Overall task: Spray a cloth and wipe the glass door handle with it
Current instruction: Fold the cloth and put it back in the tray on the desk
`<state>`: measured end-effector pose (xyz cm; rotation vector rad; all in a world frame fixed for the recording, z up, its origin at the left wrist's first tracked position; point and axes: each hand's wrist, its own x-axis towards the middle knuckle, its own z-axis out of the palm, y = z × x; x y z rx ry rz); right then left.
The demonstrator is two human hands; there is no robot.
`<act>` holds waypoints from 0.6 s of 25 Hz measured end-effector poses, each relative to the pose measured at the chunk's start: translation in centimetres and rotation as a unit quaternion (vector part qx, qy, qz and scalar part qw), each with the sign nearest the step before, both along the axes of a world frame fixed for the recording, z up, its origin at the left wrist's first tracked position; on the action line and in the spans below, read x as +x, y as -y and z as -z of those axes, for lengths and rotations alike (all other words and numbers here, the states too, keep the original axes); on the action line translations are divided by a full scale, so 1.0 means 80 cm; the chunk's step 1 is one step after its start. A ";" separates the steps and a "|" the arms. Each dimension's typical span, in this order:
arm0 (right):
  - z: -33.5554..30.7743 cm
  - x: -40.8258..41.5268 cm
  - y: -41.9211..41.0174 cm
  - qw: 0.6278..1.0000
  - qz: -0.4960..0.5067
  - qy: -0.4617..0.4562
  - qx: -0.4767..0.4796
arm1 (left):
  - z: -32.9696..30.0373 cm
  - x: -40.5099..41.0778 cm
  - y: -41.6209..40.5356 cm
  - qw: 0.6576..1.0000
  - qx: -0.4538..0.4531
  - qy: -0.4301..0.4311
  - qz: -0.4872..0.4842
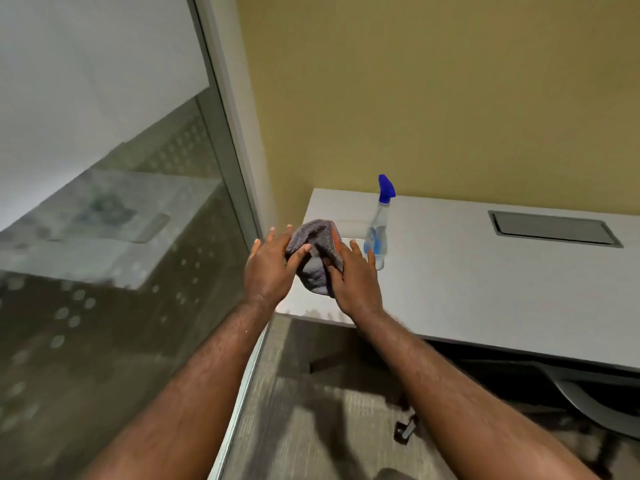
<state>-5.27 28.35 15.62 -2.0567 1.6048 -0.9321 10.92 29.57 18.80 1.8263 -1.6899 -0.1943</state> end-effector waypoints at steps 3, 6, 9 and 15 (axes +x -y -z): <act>-0.007 -0.004 0.040 0.999 0.039 0.023 0.000 | -0.006 -0.005 0.052 0.999 0.008 0.000 0.037; -0.004 -0.012 0.085 0.997 0.067 0.024 0.003 | -0.002 -0.013 0.106 0.999 0.006 -0.008 0.052; 0.012 -0.022 0.134 0.997 0.077 0.029 0.016 | 0.015 -0.022 0.163 0.997 0.033 -0.021 0.071; 0.049 -0.042 0.229 0.991 0.073 0.082 0.080 | 0.058 -0.049 0.269 0.993 0.092 -0.037 0.070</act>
